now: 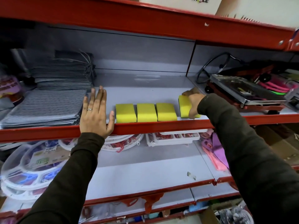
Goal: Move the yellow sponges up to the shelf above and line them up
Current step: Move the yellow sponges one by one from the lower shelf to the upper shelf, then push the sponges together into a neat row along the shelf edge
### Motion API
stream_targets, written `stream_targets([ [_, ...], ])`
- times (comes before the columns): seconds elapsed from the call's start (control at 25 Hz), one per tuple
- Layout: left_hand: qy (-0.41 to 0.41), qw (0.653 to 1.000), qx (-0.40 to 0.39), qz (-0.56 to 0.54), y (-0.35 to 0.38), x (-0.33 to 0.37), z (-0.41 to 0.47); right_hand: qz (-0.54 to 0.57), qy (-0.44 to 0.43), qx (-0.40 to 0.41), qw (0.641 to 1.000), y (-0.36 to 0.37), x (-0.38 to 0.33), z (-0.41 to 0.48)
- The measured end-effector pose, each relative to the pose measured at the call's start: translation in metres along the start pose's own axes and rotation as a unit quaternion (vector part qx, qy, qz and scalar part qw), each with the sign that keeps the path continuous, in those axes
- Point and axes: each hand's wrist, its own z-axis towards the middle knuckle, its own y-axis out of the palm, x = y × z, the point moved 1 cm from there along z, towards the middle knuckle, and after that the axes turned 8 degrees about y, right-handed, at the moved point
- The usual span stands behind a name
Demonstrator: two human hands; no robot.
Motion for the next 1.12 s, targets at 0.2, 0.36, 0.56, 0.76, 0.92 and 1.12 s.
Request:
stream_targets([
  [0.2,-0.001,1.000,-0.009,0.016,0.001,-0.002,-0.001,-0.041,-0.002,-0.059,0.997,0.011,-0.009,0.026],
  [0.36,0.001,1.000,-0.015,0.015,0.002,-0.002,-0.001,-0.007,-0.015,-0.090,0.996,0.009,-0.008,0.023],
  [0.56,0.010,1.000,-0.023,0.004,-0.003,0.000,-0.001,0.101,-0.073,0.019,0.992,0.002,-0.016,-0.003],
  [0.76,0.010,0.995,-0.094,-0.029,-0.015,0.003,0.002,0.152,-0.198,0.065,0.966,0.014,-0.078,-0.036],
  [0.92,0.028,0.973,-0.196,-0.115,-0.027,0.004,0.008,0.101,-0.209,0.034,0.972,0.031,-0.111,-0.047],
  [1.12,0.071,0.926,-0.311,-0.200,-0.029,0.024,0.016,0.091,-0.205,0.023,0.974,0.039,-0.123,-0.053],
])
